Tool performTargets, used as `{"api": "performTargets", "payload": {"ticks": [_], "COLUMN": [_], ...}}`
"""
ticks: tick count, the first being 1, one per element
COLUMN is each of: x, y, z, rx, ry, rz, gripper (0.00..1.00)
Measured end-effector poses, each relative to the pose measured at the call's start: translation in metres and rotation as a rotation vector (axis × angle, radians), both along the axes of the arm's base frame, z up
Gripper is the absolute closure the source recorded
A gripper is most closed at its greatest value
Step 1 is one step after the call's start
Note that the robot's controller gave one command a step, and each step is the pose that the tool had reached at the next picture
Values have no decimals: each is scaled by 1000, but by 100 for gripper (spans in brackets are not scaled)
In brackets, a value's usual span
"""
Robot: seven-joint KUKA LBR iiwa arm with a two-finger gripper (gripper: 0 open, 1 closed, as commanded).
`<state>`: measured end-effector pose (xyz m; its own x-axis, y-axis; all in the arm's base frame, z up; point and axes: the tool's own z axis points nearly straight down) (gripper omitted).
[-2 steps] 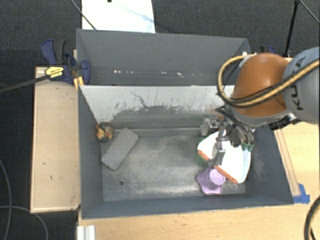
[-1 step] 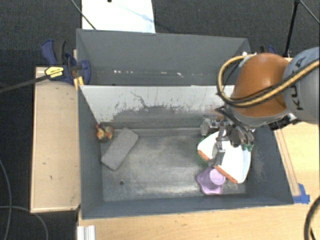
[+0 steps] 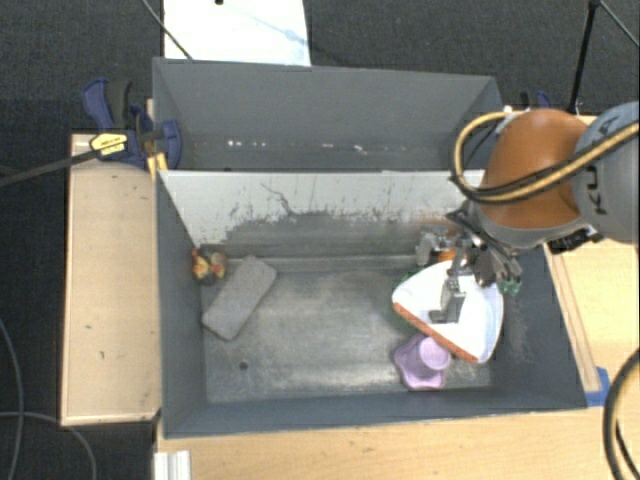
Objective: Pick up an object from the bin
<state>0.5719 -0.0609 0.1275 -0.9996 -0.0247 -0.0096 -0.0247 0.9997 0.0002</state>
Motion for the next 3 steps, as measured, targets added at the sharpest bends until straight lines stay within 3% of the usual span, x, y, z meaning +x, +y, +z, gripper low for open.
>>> {"api": "performTargets", "payload": {"ticks": [1, 2, 3], "x": [-3, -3, 5], "y": [-17, -17, -2], "z": [-17, -17, 170], "rx": [-2, -2, -5], "ry": [6, 6, -4], "rz": [283, 282, 283], "gripper": [100, 100, 100]}}
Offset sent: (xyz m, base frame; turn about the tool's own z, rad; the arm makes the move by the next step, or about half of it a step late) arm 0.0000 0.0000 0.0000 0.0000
